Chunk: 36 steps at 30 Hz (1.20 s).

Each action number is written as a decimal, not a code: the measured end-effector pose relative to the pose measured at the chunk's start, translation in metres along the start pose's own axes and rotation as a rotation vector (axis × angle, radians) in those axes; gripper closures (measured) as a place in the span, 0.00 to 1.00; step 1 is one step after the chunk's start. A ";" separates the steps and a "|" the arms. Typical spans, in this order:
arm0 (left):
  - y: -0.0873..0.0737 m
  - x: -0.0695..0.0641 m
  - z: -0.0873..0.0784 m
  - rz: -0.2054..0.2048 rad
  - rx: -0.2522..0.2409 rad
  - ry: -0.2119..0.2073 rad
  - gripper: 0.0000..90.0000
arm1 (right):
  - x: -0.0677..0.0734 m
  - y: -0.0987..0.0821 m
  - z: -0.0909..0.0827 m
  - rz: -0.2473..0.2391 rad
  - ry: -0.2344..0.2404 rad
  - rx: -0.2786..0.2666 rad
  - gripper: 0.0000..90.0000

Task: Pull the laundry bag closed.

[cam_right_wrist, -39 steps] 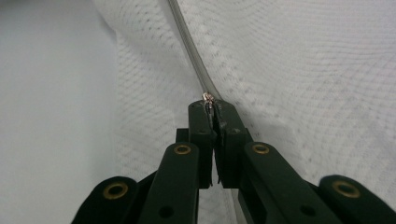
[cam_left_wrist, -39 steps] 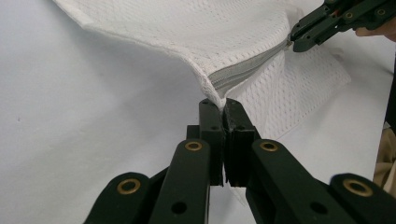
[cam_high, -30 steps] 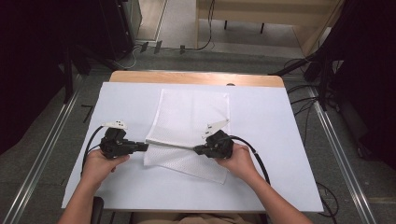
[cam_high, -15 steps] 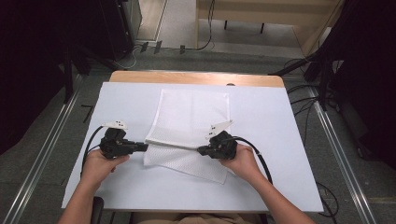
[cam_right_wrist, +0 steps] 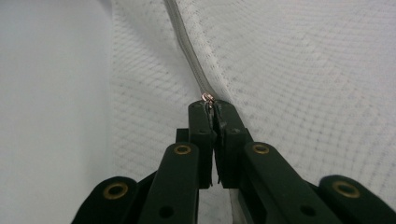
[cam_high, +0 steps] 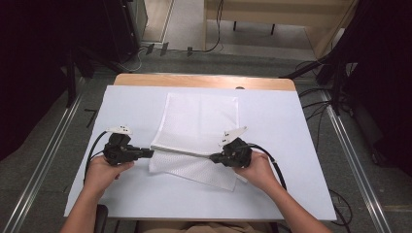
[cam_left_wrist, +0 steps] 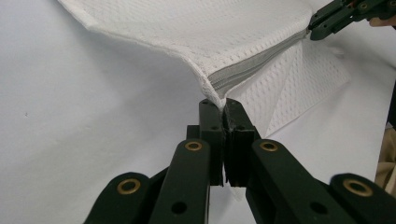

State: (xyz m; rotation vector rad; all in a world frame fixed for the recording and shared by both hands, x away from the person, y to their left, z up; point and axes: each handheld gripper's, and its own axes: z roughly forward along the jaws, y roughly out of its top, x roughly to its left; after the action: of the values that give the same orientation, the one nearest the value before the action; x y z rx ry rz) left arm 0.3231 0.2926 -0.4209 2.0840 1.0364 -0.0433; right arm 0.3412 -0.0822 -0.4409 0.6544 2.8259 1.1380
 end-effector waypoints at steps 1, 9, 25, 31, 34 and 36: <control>0.000 0.000 0.000 -0.001 -0.001 -0.004 0.99 | 0.000 -0.001 -0.001 0.003 -0.001 -0.001 0.98; 0.000 0.000 0.000 0.002 -0.003 -0.006 0.99 | 0.001 -0.004 -0.006 -0.006 0.010 -0.011 0.98; 0.000 0.001 -0.001 0.001 -0.002 -0.002 0.99 | 0.000 -0.007 -0.007 0.011 0.017 -0.013 0.98; -0.001 0.001 -0.002 0.000 -0.006 0.001 0.99 | -0.003 -0.010 -0.011 0.018 0.014 -0.015 0.98; -0.001 0.001 -0.002 -0.003 -0.006 0.002 0.99 | -0.003 -0.013 -0.015 0.013 0.007 -0.004 0.98; -0.001 0.001 -0.002 -0.002 0.003 0.001 0.99 | -0.006 -0.018 -0.019 0.017 0.007 0.003 0.98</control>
State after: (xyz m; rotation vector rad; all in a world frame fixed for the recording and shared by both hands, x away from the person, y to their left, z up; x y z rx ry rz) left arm 0.3224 0.2948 -0.4210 2.0858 1.0394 -0.0442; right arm 0.3365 -0.1083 -0.4401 0.6767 2.8335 1.1412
